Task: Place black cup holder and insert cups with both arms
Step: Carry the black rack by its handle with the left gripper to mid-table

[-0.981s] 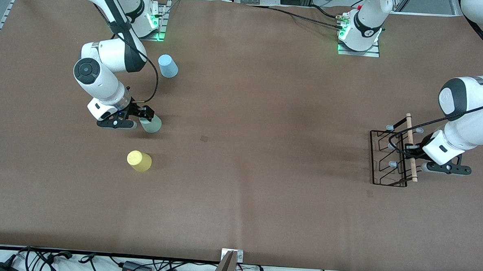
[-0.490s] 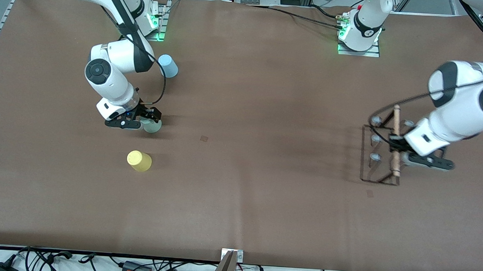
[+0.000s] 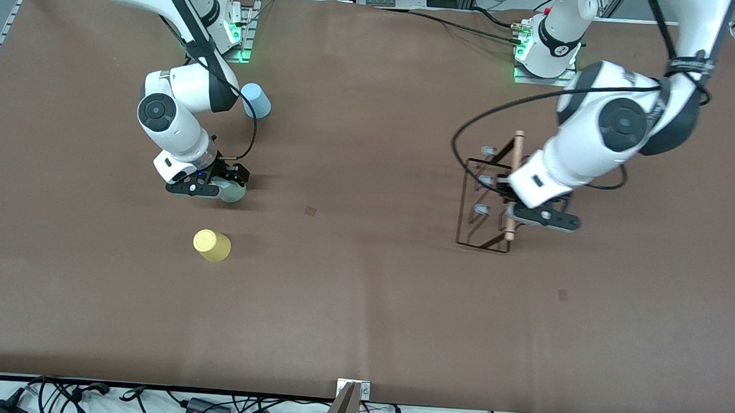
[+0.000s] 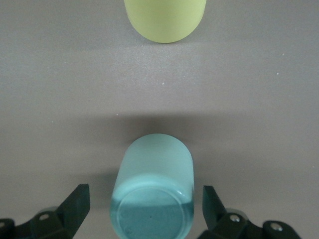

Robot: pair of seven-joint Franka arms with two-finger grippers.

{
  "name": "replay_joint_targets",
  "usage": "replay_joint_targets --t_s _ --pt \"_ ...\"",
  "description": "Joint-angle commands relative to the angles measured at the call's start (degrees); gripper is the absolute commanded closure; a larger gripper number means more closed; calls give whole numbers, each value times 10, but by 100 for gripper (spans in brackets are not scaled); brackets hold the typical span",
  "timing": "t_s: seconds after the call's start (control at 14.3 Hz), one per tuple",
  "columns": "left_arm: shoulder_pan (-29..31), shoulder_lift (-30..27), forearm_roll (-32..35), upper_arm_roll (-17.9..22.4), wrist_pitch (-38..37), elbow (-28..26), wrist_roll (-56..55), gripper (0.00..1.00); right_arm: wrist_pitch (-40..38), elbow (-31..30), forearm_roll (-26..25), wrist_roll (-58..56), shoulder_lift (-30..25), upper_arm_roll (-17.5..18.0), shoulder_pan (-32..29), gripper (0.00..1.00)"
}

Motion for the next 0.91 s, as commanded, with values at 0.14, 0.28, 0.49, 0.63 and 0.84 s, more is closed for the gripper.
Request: replay_joint_targets --t_s 0.14,0.28,0.49,0.63,0.84 --pt "-89 76 7 -6 1 81 -142 99 13 -17 7 4 -5 1 -2 8" --pt "-109 97 8 -5 34 81 -165 99 11 -17 7 4 -6 1 -2 47" --pt "-116 109 8 -5 63 81 -167 99 4 -15 7 -3 -16 1 -3 75" --pt "-117 113 8 -5 74 81 -168 99 -22 -10 5 -6 -37 0 -3 93" --pt "-132 118 10 -5 77 81 -167 99 -84 -4 2 -5 -87 0 -3 94"
